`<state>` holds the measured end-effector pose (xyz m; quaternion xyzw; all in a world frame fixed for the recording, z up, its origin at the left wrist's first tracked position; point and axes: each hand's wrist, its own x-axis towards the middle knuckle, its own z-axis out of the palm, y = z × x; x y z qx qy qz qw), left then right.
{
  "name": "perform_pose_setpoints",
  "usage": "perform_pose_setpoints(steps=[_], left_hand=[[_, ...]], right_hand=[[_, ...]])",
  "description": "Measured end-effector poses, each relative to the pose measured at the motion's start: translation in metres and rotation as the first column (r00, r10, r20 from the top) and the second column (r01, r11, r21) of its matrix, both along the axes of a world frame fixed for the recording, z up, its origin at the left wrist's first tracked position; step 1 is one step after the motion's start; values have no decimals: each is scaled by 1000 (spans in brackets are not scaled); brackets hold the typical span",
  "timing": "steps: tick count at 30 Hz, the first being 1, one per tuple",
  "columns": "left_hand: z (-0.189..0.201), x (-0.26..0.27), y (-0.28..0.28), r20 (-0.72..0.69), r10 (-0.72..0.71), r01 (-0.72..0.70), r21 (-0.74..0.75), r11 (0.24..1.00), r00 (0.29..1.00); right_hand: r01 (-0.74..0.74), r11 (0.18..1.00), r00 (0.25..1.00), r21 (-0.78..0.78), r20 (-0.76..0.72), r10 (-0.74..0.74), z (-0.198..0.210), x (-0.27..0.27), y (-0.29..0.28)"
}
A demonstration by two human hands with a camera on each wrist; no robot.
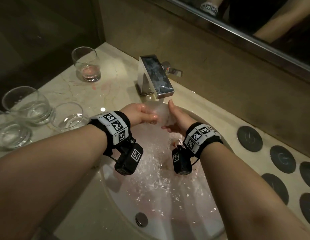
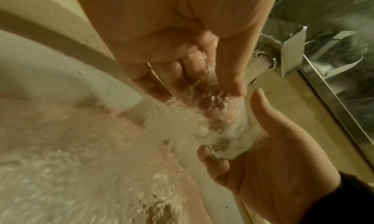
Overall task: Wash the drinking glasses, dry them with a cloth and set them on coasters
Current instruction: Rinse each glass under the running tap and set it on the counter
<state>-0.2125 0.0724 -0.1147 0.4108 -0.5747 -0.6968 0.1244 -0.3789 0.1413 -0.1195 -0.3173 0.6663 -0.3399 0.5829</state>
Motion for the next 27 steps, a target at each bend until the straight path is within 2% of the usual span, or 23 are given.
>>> perform_pose_setpoints(steps=[2, 5, 8, 10, 12, 14, 16, 18, 20, 23, 25, 27], left_hand=[[0, -2, 2, -26, 50, -49, 20, 999, 998], [2, -4, 5, -76, 116, -108, 99, 989, 990], [4, -7, 6, -52, 29, -25, 73, 997, 998], [5, -7, 6, -25, 11, -10, 16, 1000, 1000], [2, -7, 6, -30, 66, -65, 29, 997, 997], [-1, -7, 7, -57, 112, -106, 97, 990, 992], [-1, -6, 8, -71, 70, -63, 101, 993, 995], [2, -6, 9, -60, -53, 56, 39, 998, 997], [1, -6, 9, -21, -106, 106, -8, 994, 994], [-3, -6, 7, 14, 27, -27, 43, 999, 1000], [-3, -6, 9, -3, 96, -95, 132, 987, 995], [-3, -6, 12, -14, 130, -126, 183, 975, 991]], right_hand=[[6, 999, 999, -35, 44, -5, 0, -4, 3], [-36, 998, 997, -43, -67, 33, -2, -7, 4], [-62, 997, 978, 44, -198, 70, 3, -6, 2], [-46, 999, 997, 4, -67, 46, 1, -7, 4], [29, 998, 998, -53, 61, -25, 1, -10, 7], [16, 998, 1000, -64, 27, -14, -4, -13, 7], [-12, 1000, 997, -19, -79, 11, -6, -13, 4], [-35, 999, 984, 32, -174, 40, -3, -11, 2], [-57, 998, 984, 22, -166, 60, -2, -11, 2], [-3, 999, 1000, -53, 25, 5, -3, -13, 7], [-12, 998, 1000, -68, 17, 13, -5, -15, 8], [-14, 999, 997, -45, -71, 10, -6, -13, 6]])
